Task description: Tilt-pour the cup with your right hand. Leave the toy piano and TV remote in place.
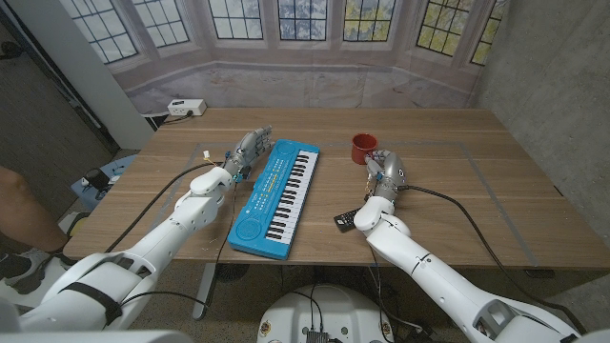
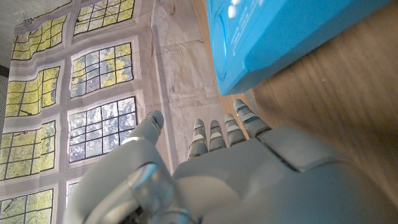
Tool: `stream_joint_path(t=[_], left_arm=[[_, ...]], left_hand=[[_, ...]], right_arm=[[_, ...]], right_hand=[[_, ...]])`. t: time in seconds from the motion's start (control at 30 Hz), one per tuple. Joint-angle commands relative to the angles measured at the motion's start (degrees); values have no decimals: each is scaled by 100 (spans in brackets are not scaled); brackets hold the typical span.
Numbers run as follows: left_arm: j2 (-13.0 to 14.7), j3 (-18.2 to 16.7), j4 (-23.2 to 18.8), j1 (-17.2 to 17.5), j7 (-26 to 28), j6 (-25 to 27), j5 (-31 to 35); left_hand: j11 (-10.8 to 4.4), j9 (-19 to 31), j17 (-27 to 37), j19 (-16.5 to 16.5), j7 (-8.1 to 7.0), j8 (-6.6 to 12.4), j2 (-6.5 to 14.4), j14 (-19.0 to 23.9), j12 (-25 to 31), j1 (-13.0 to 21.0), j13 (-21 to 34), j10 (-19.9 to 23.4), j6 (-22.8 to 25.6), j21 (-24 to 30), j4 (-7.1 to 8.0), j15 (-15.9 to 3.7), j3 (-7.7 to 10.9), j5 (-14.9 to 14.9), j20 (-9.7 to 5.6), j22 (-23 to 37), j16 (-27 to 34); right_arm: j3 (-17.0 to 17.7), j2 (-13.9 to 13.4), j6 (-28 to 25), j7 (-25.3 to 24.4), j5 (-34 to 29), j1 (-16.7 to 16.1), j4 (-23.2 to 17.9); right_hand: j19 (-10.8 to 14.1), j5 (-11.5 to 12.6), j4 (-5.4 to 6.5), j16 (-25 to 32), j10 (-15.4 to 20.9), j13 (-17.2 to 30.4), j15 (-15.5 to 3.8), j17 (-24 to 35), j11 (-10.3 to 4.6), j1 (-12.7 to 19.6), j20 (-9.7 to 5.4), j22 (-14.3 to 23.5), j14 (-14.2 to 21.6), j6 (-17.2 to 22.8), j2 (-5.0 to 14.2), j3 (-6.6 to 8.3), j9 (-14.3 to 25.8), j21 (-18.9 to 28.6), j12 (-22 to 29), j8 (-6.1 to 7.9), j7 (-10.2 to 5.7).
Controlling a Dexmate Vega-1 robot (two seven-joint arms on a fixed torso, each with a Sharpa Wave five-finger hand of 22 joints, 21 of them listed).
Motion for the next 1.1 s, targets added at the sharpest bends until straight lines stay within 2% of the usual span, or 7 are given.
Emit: stream_joint_path(t=[0.03,0.63,1.1], left_arm=[[-2,5,-40,44,14,17,-3],[23,4,-120,84,54,46,0],[36,18,-173,102,100,91,17]], left_hand=[[21,15,22,58,-18,-5,0,46,19,89,11,47,48,-8,-10,-23,13,57,-7,28,16],[48,17,26,72,-24,-14,4,66,27,106,14,79,26,-40,-10,3,1,58,7,30,16],[43,18,27,89,-24,-11,7,109,41,119,16,126,27,-60,-10,6,-6,59,10,31,25]], right_arm=[[20,-60,-88,14,-24,-60,-91],[7,-12,14,-75,-65,18,105],[15,-47,47,-79,-86,17,98]], right_hand=[[70,37,-11,47,99,30,-618,18,-22,93,-145,31,96,70,7,-2,18,44,66,17,2],[282,13,-30,227,448,129,-810,135,-119,320,-281,43,426,494,196,15,25,90,258,91,-119],[369,-28,-44,306,584,177,-847,187,-182,439,-338,48,567,716,266,6,39,106,330,144,-175]])
